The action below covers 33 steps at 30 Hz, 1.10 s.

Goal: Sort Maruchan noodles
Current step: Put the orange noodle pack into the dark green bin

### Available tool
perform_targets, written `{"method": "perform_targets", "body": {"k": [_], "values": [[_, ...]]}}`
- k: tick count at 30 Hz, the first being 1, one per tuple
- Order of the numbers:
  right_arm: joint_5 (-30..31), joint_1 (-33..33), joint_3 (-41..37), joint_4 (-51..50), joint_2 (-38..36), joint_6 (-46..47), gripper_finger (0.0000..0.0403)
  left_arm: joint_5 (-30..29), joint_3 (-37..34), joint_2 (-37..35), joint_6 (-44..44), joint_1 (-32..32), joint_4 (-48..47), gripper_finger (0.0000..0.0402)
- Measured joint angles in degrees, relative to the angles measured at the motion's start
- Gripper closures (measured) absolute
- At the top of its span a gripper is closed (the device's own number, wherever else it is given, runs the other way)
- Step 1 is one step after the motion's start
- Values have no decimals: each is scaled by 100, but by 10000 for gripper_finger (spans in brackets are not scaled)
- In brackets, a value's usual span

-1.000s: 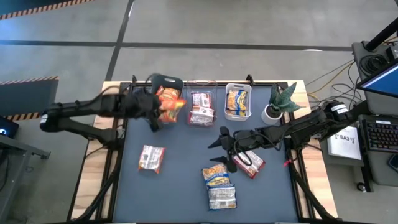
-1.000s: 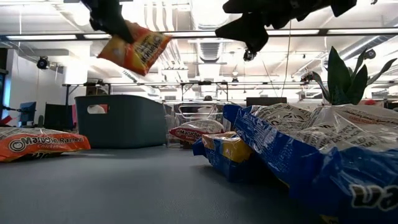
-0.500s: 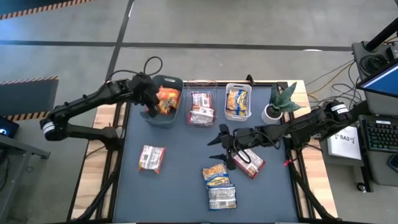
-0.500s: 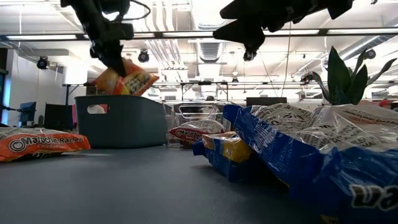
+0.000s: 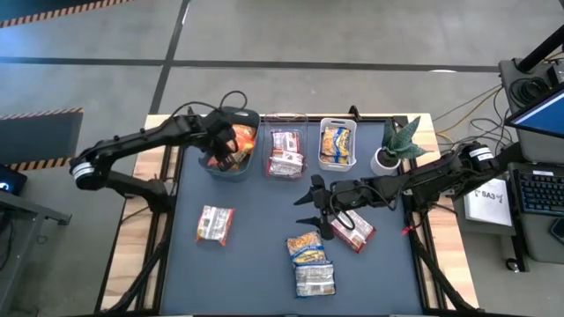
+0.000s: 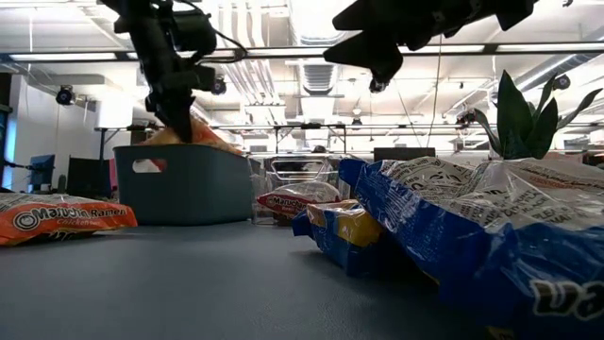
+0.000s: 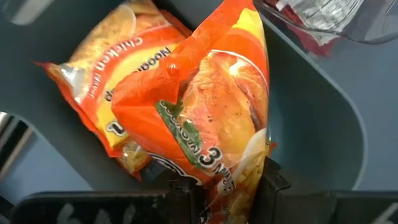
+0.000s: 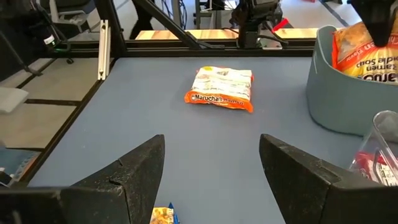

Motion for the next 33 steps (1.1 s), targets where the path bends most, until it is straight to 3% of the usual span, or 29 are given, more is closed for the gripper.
{"method": "perform_targets", "body": {"k": [16, 27, 33], "values": [[0, 0, -26, 0, 0, 92, 151, 32, -34, 469, -79, 0, -45, 333], [0, 0, -26, 0, 2, 120, 147, -235, -36, 519, 85, -2, -56, 250], [5, 0, -26, 0, 2, 120, 144, -325, 118, 507, 343, -2, -307, 224]]}}
